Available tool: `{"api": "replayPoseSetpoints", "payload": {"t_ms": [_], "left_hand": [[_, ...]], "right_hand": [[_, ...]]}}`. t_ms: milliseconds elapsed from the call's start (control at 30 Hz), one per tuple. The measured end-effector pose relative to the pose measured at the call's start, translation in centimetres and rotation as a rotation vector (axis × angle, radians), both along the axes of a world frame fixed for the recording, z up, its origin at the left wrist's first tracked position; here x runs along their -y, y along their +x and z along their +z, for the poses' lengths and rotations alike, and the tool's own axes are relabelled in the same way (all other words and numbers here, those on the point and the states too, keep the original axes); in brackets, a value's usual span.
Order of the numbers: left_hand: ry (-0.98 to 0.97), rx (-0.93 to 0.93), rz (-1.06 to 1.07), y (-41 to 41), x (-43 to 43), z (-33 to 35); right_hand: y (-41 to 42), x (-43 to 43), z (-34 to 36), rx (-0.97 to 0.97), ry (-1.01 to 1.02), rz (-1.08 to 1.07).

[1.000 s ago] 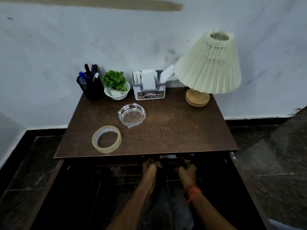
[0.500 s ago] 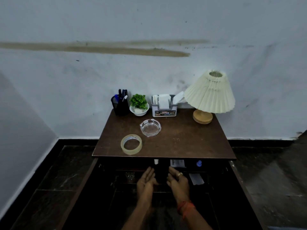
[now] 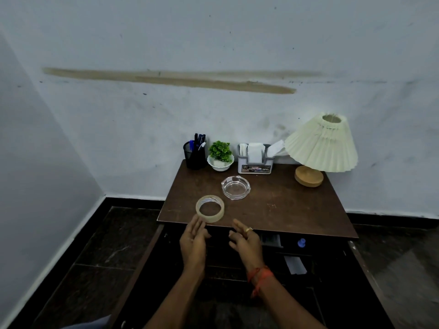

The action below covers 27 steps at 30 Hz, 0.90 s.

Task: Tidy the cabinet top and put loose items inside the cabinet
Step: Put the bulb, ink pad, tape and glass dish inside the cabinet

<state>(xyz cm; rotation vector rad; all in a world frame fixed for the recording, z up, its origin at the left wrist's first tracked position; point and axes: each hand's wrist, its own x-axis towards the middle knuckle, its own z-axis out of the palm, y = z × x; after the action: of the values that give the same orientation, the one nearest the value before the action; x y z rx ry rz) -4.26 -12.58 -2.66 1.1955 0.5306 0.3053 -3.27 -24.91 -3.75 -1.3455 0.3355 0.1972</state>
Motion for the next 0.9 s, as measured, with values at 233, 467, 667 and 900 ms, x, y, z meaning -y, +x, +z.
{"api": "replayPoseSetpoints", "payload": {"t_ms": [233, 467, 667, 900], "left_hand": [[0.017, -0.018, -0.033, 3.3, -2.3, 1.7], [0.071, -0.138, -0.202, 5.0, -3.1, 0.7], [0.053, -0.142, -0.219, 3.8, -2.8, 0.7], [0.051, -0.134, -0.196, -0.1, -1.1, 1.6]], "right_hand": [[2.8, -2.0, 0.7, -0.037, -0.026, 0.098], [4.0, -3.2, 1.7, -0.015, -0.024, 0.151], [4.1, -2.9, 0.8, -0.003, -0.034, 0.128], [1.1, -2.1, -0.1, 0.003, -0.063, 0.057]]}}
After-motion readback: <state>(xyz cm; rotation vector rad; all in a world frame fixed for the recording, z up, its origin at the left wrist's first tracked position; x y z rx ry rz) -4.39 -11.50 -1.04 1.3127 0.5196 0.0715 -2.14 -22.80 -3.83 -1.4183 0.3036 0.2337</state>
